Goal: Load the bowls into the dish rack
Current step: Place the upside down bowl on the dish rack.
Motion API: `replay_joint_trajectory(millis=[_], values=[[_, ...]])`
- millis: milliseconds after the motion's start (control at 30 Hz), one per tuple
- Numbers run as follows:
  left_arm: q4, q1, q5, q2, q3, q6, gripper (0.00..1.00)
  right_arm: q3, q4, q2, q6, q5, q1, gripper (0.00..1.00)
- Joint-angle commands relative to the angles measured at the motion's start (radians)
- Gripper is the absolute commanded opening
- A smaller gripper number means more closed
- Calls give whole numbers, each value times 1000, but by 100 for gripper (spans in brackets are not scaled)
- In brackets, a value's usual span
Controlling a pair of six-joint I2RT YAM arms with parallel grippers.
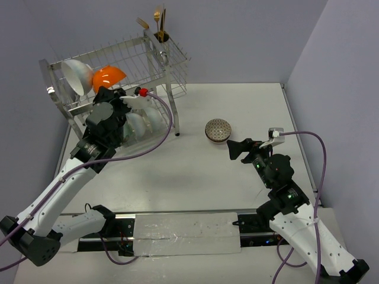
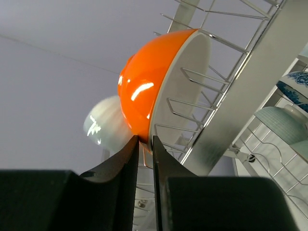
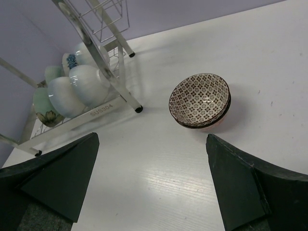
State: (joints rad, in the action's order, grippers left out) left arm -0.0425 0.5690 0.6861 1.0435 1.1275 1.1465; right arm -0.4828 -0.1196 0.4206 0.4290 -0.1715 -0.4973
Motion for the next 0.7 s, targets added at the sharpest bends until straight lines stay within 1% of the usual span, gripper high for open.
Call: replay_joint_trajectory(millis=[0, 167, 267, 367, 400, 667], values=[[-60, 8, 0, -25, 0, -70, 20, 3, 38, -3, -3, -14, -4, 100], [-56, 6, -8, -28, 8, -97, 20, 3, 38, -5, -4, -16, -4, 100], [-65, 8, -29, -39, 29, -146, 21, 3, 38, -2, -4, -17, -4, 100], [-68, 8, -62, -48, 63, -205, 29, 4, 40, -2, -4, -19, -4, 100], [-82, 8, -85, -48, 86, -237, 33, 4, 40, -2, -4, -20, -4, 100], [-145, 8, -180, -45, 163, -344, 45, 3, 35, 3, -3, -25, -6, 100]])
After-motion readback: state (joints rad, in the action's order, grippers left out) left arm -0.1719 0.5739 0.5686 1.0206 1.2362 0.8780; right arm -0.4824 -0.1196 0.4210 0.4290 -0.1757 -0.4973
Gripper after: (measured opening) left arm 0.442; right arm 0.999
